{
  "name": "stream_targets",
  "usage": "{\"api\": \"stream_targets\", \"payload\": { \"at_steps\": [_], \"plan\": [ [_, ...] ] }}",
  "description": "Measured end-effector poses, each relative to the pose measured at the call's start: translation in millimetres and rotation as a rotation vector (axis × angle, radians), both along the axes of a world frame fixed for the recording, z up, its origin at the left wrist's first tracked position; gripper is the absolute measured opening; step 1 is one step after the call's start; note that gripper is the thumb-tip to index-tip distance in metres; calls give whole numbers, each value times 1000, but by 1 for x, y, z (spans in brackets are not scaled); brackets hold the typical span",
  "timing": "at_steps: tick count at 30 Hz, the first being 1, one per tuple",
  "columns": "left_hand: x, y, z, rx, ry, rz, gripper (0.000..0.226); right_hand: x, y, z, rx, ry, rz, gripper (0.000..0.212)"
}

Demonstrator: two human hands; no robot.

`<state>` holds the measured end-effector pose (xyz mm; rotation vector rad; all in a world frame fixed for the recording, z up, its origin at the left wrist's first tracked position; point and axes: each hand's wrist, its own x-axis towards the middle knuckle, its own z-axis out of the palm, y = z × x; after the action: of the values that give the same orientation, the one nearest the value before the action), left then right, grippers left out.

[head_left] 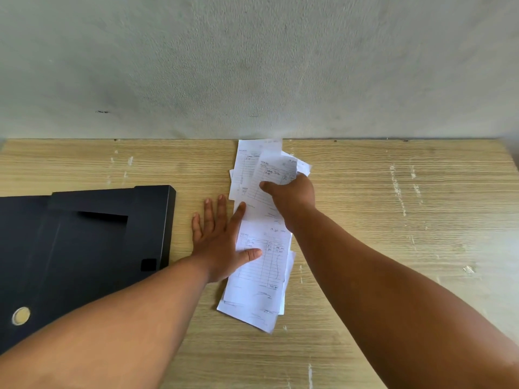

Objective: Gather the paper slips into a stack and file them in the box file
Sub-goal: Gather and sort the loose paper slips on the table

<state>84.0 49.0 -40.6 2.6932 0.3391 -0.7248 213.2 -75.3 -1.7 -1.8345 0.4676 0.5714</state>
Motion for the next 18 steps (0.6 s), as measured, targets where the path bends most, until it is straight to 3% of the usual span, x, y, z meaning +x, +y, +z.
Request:
{"api": "stream_targets", "payload": {
  "at_steps": [6,9,13,18],
  "plan": [
    [0,1,-1,3,7,-6,111,3,-2,2,-105,-120,102,18],
    [0,0,-1,23,17,1,117,5,-13,0,-73,-89,12,11],
    [0,-1,-2,16,23,24,124,14,-27,4,40,-48,-194,20],
    [0,0,-1,-14,22,33,123,28,-48,21,55,-138,-370,22]
  ]
}}
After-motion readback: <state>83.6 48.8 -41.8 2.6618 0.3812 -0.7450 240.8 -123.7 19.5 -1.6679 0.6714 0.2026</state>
